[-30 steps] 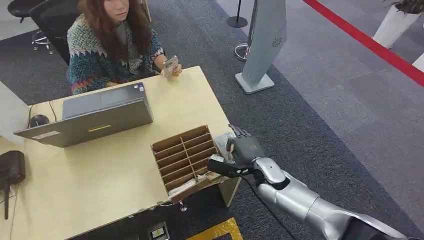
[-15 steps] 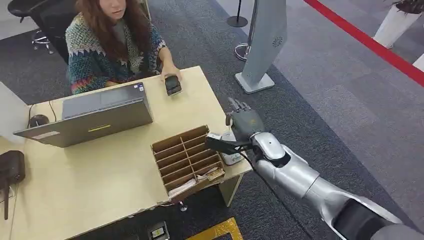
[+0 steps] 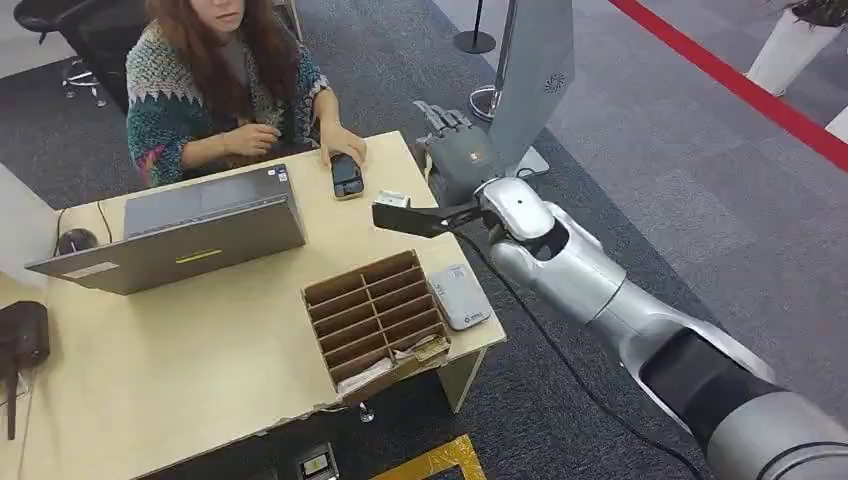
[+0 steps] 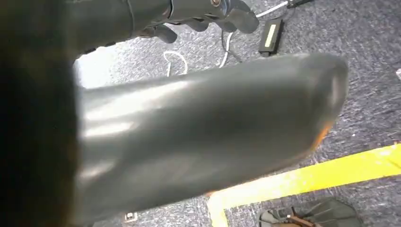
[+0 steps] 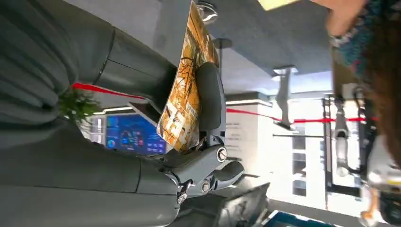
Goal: Pass the card to the sensor for recognition and then transmit it.
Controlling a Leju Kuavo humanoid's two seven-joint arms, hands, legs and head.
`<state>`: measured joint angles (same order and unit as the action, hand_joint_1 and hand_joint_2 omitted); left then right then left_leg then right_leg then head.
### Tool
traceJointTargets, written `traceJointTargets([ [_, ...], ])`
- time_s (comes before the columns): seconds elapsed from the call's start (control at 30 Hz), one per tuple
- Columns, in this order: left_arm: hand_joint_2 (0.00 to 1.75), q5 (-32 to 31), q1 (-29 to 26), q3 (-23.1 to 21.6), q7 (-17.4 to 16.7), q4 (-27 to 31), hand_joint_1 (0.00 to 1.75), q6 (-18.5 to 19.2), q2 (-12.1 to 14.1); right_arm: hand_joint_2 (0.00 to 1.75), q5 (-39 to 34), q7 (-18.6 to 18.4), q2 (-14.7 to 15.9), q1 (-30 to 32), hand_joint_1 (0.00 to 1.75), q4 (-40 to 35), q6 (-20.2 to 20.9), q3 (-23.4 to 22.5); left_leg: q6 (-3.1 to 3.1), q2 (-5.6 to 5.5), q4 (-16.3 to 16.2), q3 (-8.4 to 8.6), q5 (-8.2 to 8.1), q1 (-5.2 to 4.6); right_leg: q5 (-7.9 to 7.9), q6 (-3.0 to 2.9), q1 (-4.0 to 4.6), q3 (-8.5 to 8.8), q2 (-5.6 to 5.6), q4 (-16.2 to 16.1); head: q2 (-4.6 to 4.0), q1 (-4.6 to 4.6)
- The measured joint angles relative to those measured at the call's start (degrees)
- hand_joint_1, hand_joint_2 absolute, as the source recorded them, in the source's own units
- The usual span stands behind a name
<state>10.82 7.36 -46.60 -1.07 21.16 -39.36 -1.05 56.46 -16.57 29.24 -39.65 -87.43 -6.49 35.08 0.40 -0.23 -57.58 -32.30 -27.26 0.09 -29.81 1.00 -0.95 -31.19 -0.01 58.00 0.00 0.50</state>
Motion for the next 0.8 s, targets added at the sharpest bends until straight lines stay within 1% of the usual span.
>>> traceJointTargets([
  [0.2,0.00,0.5,0.7,-1.7,-0.4,0.5,0.00,0.2,0.1,1.75,-1.2,1.8,-3.0,-6.3,1.75,3.5,1.2,4.2,0.00,-0.11,0.0,-0.09,0.00,0.01,-0.01,-0.01,0.02,0.00,-0.06,0.0,0.00,0.02],
  [0.4,0.00,0.4,1.2,-3.7,-0.9,0.5,0.00,0.3,0.3,1.75,-3.4,2.7,-7.4,-13.0,1.75,9.9,0.9,8.5,0.00,-0.15,0.0,-0.10,0.00,0.03,-0.01,-0.02,0.03,-0.05,-0.11,0.0,-0.02,0.00],
  [0.8,0.00,1.0,1.3,-5.8,-1.6,0.6,0.00,1.0,0.6,1.75,-6.7,4.2,-14.2,-19.2,1.75,22.6,-0.8,13.2,-0.01,-0.15,0.0,-0.11,0.00,0.05,-0.02,-0.02,0.04,-0.07,-0.11,0.0,-0.02,0.00],
])
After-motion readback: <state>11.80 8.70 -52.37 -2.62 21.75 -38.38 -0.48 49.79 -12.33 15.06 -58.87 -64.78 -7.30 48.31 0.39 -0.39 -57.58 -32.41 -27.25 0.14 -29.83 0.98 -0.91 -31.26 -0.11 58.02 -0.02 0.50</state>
